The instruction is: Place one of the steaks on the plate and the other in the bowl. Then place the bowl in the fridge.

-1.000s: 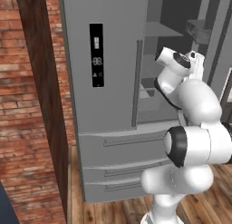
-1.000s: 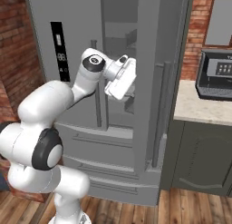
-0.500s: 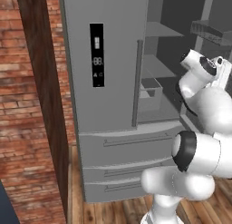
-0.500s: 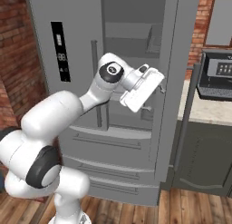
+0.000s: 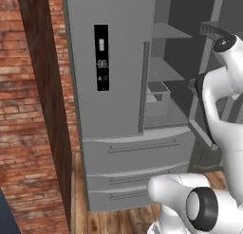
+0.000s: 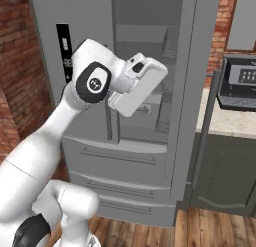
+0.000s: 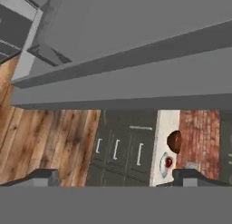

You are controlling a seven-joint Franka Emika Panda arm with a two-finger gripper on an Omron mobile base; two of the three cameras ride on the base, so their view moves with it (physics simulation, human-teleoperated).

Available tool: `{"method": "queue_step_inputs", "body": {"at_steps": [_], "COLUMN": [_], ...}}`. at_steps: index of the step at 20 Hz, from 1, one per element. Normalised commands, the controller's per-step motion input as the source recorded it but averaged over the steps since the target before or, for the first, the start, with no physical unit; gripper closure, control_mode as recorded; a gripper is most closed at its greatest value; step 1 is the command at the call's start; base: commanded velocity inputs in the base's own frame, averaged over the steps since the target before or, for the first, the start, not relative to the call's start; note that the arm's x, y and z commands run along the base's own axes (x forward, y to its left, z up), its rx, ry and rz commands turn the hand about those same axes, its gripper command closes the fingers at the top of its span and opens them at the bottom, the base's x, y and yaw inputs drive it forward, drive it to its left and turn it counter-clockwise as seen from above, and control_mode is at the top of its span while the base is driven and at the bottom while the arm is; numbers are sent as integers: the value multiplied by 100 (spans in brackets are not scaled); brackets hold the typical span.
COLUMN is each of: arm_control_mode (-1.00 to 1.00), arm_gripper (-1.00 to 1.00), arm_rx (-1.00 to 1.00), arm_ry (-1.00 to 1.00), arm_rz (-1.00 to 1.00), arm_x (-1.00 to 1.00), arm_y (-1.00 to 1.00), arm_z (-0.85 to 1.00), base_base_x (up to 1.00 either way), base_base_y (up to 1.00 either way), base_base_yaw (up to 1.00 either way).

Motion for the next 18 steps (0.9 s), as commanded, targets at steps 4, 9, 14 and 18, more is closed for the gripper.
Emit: {"method": "queue_step_inputs", "body": {"at_steps": [4,9,14,18], "arm_control_mode": [-100,-100,-100,-100], "arm_gripper": [-100,-100,-100,-100], "arm_rx": [18,34,39,35], "arm_ry": [-49,-60,-46,-15], "arm_rz": [0,0,0,4], "arm_x": [-57,-49,-29,-3], "arm_y": [88,86,88,89], "arm_z": [14,0,0,0], "base_base_x": [0,0,0,0], "base_base_y": [0,0,0,0], "base_base_yaw": [0,0,0,0]}}
